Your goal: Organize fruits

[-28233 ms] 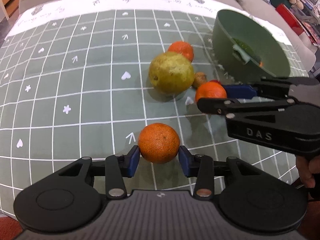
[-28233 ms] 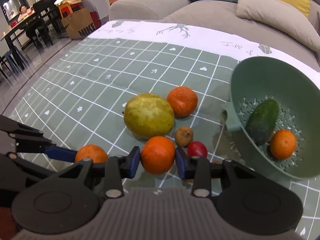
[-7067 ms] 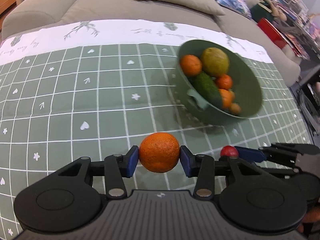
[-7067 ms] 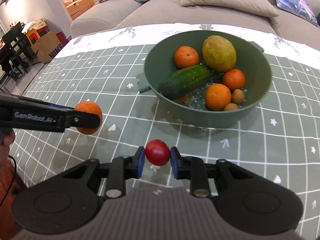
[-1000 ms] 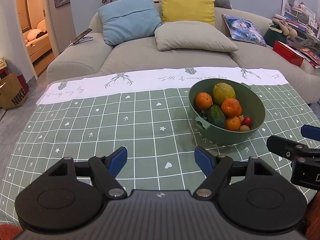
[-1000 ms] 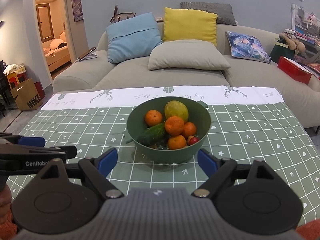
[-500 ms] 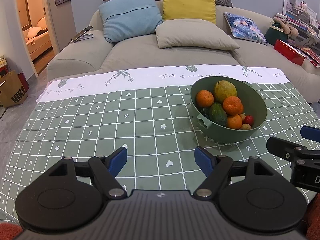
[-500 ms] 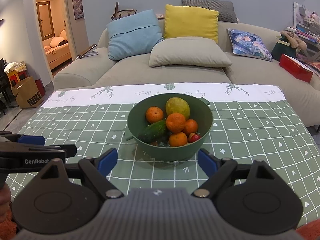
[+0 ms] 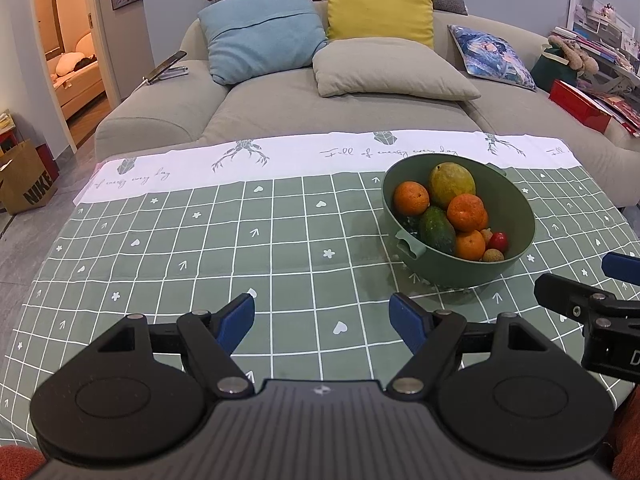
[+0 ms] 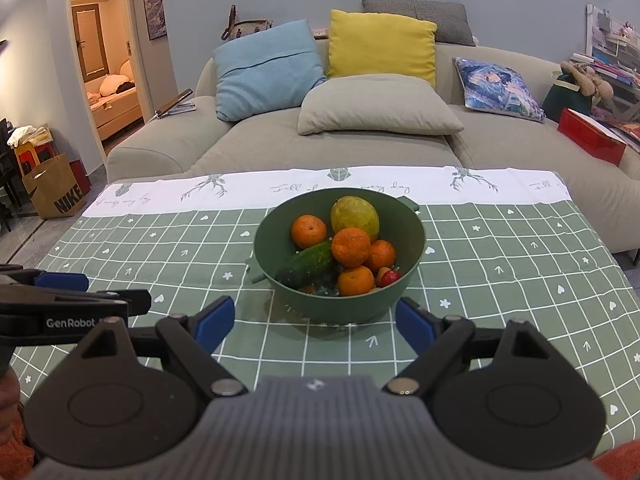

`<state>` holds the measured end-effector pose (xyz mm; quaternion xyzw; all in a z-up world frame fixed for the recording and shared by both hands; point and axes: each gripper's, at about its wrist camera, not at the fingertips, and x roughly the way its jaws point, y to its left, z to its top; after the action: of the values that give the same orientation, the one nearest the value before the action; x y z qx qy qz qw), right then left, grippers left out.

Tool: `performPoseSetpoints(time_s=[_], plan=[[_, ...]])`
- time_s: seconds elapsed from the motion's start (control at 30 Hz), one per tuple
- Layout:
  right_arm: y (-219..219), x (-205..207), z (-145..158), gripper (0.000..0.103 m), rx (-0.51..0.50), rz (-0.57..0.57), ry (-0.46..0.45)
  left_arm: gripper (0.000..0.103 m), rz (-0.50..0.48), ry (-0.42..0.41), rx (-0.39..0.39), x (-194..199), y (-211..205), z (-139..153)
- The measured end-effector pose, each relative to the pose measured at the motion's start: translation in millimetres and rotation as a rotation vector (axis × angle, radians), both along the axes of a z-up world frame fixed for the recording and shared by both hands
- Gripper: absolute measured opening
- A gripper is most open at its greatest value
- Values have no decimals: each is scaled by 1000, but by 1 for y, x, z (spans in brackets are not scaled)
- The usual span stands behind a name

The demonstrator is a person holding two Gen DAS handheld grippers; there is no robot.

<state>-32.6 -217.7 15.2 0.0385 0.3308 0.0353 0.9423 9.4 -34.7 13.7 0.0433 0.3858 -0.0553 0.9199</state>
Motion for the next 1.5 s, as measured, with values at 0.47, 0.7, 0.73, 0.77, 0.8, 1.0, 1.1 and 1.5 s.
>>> performPoseSetpoints(time_s=[0.47, 0.7, 0.73, 0.77, 0.8, 1.0, 1.1, 1.5], plan=[[-2, 1, 1, 84, 4, -4, 2, 90, 8, 4, -6, 0, 2, 2], [-3, 1, 0, 84, 5, -5, 2, 90, 10, 6, -6, 0, 2, 2], [-3, 1, 0, 84, 5, -5, 3, 90, 11, 7, -7, 0, 2, 2], [-3, 1, 0, 84, 6, -6, 2, 90, 11, 8, -7, 0, 2, 1], [-3, 1, 0, 84, 7, -7, 1, 90, 12, 7, -6, 0, 2, 2], [-4, 1, 0, 84, 8, -9, 0, 90, 18, 7, -5, -1, 2, 1], [-4, 1, 1, 84, 8, -9, -1, 90, 19, 7, -6, -1, 2, 1], [-3, 1, 1, 85, 8, -8, 2, 90, 22, 12, -7, 0, 3, 2]])
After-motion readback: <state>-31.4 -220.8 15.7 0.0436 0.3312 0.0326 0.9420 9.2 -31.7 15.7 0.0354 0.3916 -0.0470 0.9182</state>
